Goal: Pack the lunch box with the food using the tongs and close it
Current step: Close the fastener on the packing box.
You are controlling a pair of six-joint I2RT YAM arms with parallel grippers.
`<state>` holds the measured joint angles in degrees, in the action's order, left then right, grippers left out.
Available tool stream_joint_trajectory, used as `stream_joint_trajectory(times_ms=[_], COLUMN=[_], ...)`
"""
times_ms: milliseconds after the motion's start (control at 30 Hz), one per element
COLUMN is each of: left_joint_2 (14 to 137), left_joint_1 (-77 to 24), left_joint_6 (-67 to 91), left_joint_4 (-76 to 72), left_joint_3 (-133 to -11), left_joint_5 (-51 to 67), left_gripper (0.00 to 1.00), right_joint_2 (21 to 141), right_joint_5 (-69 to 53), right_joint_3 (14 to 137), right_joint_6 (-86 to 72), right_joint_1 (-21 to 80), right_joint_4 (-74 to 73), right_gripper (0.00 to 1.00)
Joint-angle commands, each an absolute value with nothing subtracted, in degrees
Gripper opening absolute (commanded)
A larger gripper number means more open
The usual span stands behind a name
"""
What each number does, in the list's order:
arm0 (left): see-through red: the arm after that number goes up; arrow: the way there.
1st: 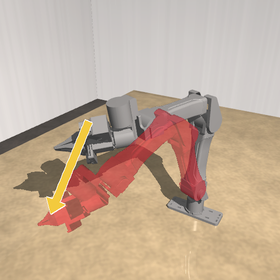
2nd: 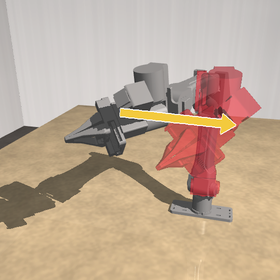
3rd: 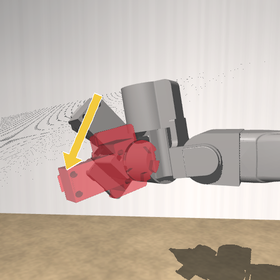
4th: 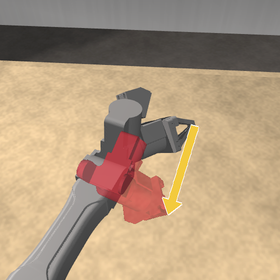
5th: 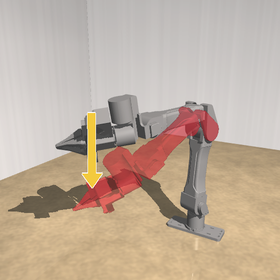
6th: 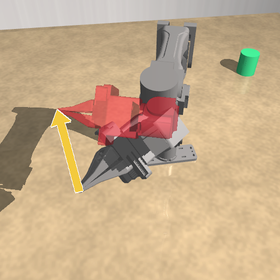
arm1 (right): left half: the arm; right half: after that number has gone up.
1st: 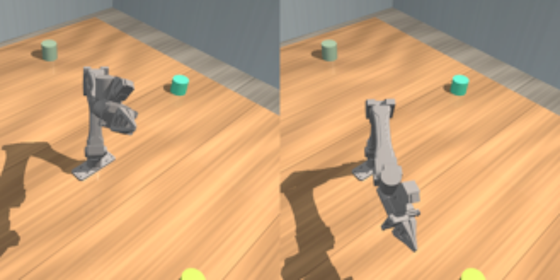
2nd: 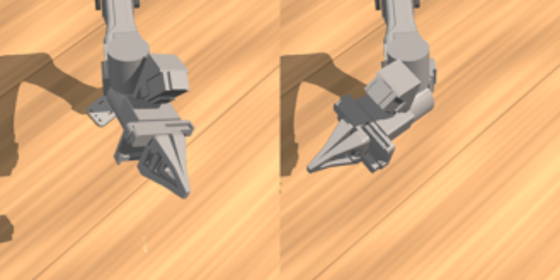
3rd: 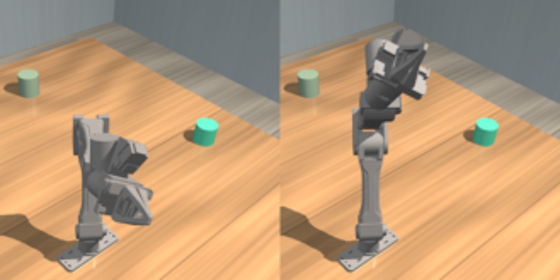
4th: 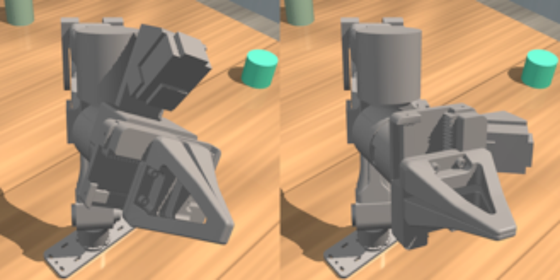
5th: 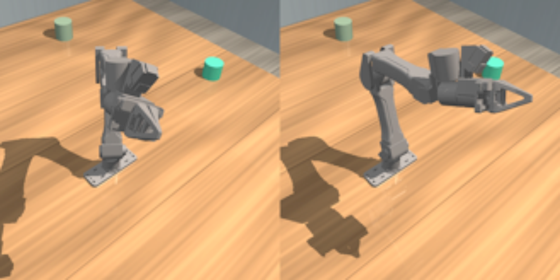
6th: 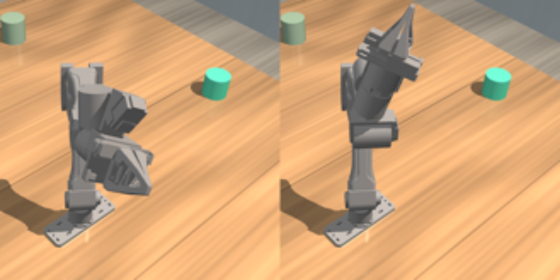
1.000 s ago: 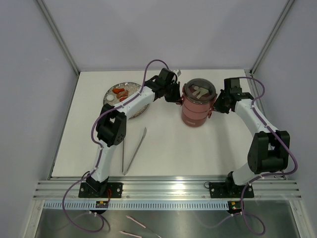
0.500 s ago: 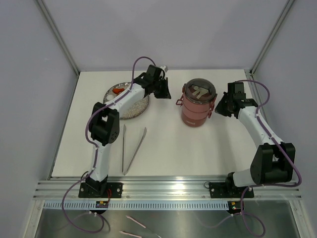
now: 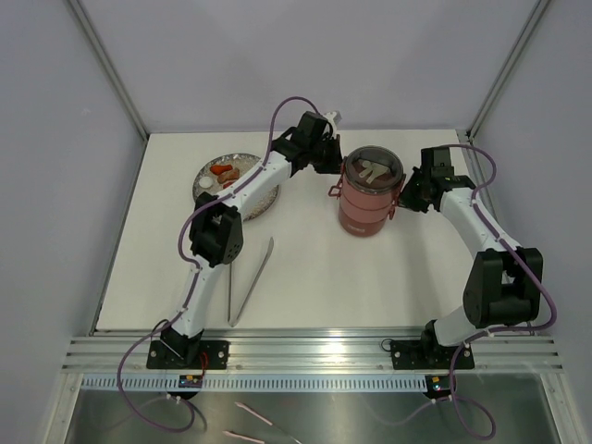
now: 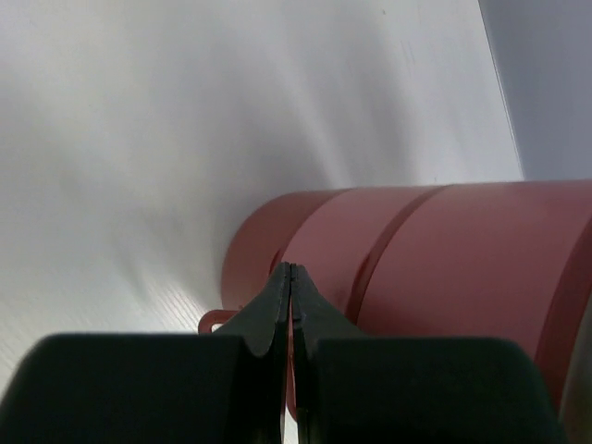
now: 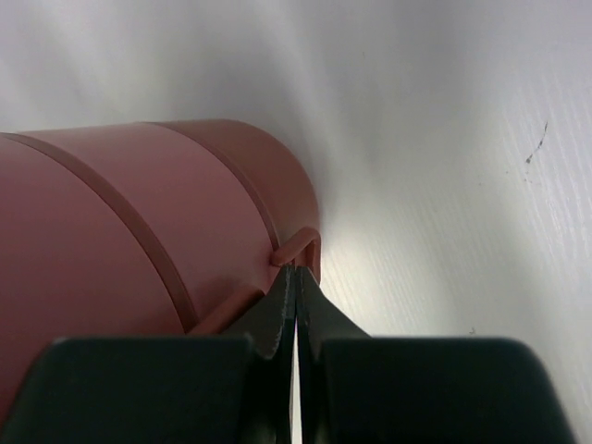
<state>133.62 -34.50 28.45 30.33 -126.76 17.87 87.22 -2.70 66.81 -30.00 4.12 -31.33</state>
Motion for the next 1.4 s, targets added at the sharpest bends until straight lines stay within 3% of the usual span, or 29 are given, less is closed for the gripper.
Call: stream_joint_trajectory(times_ms=[0, 400, 733, 1367], left_joint_2=[133.9, 127.5, 116.6, 117.5], left_joint_1=[-37.8, -36.6, -31.9, -32.1], left_joint_6=[28.6, 29.7, 29.5, 33.0], left_joint_4=[31.6, 31.3, 27.7, 23.4], left_joint_3=[-128.2, -117.5, -100.0, -101.0], left_joint_5=[20.4, 14.4, 10.6, 16.7], left_gripper=[0.00, 0.00, 0.00, 0.00], right_joint_2=[88.2, 86.1, 85.4, 92.1], right_joint_5=[-5.8, -2.6, -1.9, -6.8], right_joint_3=[71.4, 71.8, 66.8, 66.5], right_joint_6=[-31.5, -32.0, -28.7, -27.9], right_joint_1=[6.3, 6.6, -1.7, -1.9], right_joint_4=[-28.7, -29.4, -30.1, -28.4], right_gripper=[0.00, 0.00, 0.00, 0.00])
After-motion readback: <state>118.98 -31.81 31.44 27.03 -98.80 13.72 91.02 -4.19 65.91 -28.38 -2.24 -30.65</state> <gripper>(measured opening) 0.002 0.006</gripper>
